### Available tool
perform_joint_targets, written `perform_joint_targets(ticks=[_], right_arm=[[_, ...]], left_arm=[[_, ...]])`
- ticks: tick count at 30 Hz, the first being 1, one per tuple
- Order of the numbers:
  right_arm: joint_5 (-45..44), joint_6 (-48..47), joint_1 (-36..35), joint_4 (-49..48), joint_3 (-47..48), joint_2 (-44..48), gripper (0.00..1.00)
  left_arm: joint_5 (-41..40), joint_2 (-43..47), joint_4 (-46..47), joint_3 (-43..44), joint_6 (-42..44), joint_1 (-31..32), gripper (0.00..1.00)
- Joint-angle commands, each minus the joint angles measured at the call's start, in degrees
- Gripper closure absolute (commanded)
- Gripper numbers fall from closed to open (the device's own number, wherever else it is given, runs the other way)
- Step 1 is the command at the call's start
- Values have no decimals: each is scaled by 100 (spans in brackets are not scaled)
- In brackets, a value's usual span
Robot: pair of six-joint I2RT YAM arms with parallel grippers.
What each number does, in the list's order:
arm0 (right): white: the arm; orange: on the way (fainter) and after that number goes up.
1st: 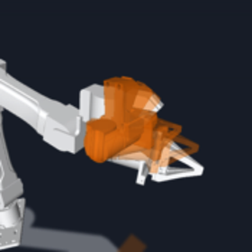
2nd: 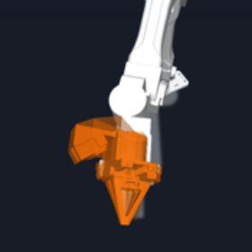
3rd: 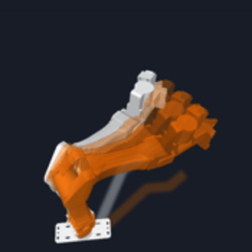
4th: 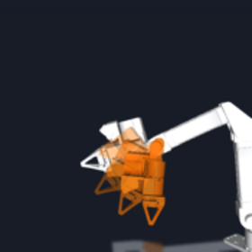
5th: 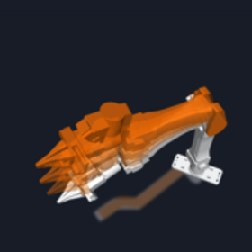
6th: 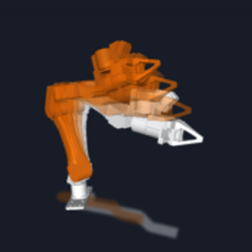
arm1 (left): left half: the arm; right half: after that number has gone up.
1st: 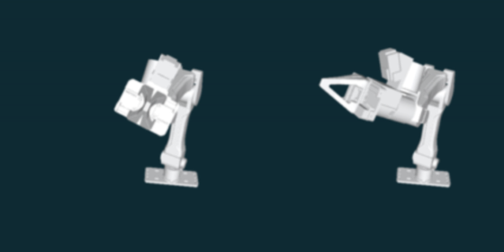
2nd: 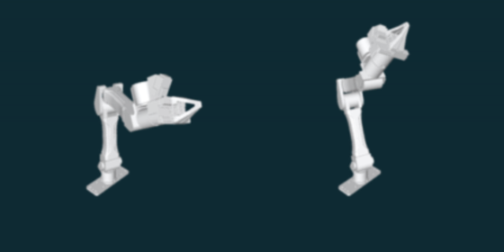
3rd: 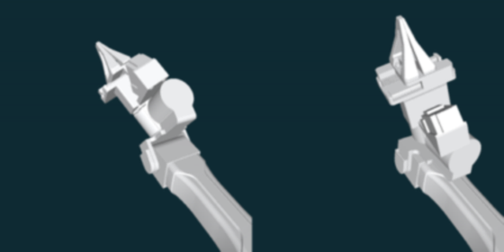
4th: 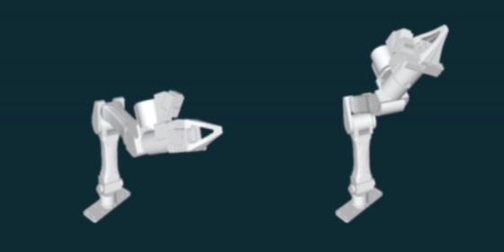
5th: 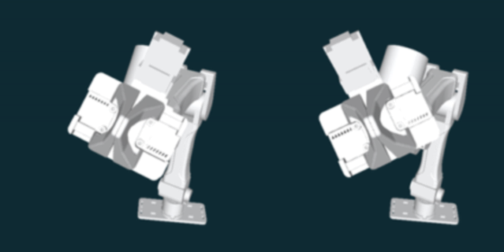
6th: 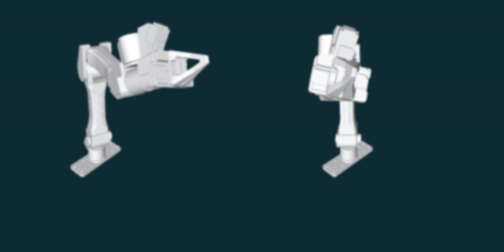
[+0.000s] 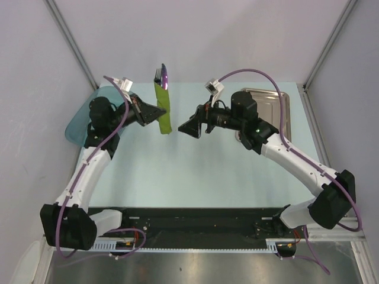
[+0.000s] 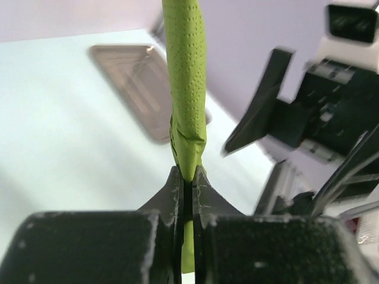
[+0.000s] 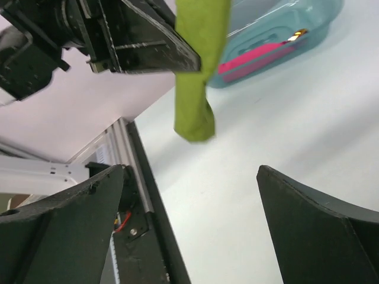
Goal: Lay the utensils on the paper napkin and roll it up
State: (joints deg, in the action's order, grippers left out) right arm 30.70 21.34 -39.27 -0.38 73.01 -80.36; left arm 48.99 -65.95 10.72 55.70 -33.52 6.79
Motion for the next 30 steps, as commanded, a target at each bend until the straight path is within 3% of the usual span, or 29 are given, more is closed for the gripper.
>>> perform_joint_targets(ticks=[1, 3, 6, 17, 24, 30], right_arm=[[147, -156, 270, 116, 248, -33, 0], [182, -200, 375, 275, 248, -59, 0], [252, -262, 437, 381, 213, -85, 0], [349, -289, 473, 434, 134, -296, 0], [410, -227, 490, 346, 29, -428, 0], [490, -183, 481, 328, 20, -542, 0]], left_arm=[[629, -513, -1526, 1070, 2316, -652, 100], [646, -821, -2351, 1398, 3006, -1150, 100], [603, -1498, -2855, 2108, 4095, -1774, 100], [-232, -3897, -4603, 4122, 6400, -2988, 100], [-461, -5198, -6616, 5599, 8202, -3271, 99], [-189, -5621, -7584, 5627, 8765, -3351, 98]])
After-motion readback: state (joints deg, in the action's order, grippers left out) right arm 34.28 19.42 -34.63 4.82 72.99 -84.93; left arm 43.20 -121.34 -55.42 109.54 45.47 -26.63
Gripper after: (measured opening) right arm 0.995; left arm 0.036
